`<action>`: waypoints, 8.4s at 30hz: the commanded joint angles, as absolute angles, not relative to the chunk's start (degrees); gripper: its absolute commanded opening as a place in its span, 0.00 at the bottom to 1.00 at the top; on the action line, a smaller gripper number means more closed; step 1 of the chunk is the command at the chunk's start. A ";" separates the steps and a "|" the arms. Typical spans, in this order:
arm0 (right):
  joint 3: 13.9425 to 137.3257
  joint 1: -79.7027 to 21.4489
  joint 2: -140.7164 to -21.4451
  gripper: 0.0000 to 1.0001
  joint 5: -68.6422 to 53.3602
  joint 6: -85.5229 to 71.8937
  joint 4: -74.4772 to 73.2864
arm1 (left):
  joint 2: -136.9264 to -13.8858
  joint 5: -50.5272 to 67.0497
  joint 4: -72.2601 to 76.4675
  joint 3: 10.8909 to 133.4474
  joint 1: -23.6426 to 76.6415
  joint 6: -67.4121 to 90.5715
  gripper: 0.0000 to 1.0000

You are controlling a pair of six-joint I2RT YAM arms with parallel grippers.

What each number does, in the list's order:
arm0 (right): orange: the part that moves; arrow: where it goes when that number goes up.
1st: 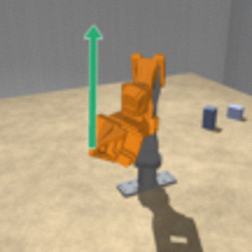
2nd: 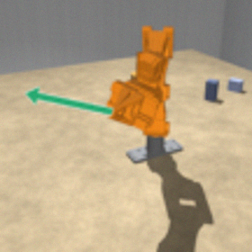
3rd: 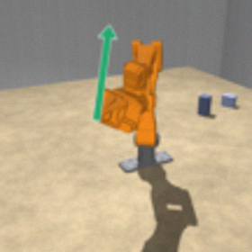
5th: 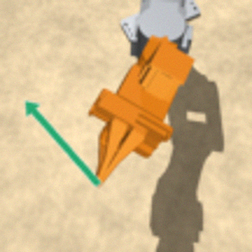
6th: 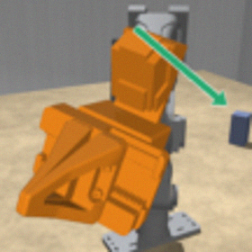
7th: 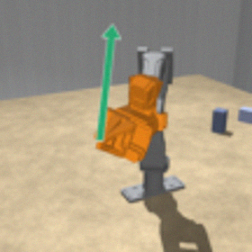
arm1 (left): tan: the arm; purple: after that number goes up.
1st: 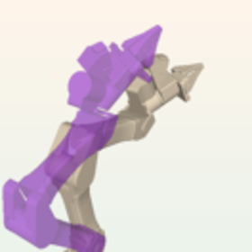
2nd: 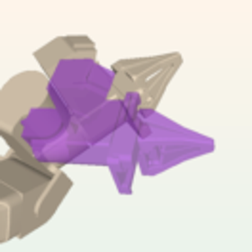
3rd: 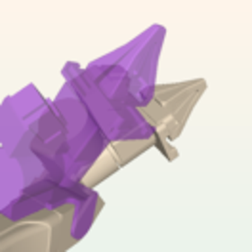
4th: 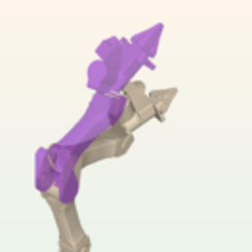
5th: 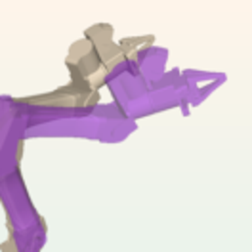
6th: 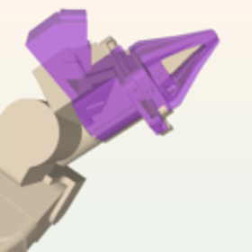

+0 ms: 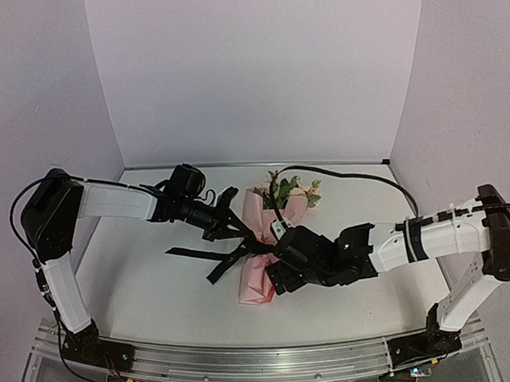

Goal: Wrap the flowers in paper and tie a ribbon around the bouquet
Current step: Tie the half-tied ribbon around the folded bouquet.

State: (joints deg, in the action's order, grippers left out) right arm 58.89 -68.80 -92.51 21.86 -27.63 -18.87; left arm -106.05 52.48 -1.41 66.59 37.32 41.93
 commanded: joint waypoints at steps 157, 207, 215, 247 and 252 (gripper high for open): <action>76.18 -51.23 -103.90 0.00 5.99 -16.26 -38.41 | -107.48 44.32 8.90 60.02 31.29 48.16 0.00; 65.25 -52.86 -104.29 0.34 -2.02 -19.69 -13.84 | -108.16 41.13 6.06 62.71 33.58 47.02 0.00; 63.49 -53.24 -106.58 0.38 2.36 -17.63 -11.38 | -108.04 41.60 5.76 62.91 33.39 46.79 0.00; 53.23 -57.73 -98.71 0.00 5.61 -26.93 -14.50 | -101.97 35.51 2.17 56.85 29.86 44.03 0.00; 51.60 -57.80 -98.38 0.00 4.88 -28.01 -14.50 | -101.12 35.11 3.34 54.62 29.22 45.04 0.00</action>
State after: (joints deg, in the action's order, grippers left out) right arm 52.66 -57.55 -100.69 5.55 -25.81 -13.82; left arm -104.40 36.29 2.42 55.85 29.91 44.94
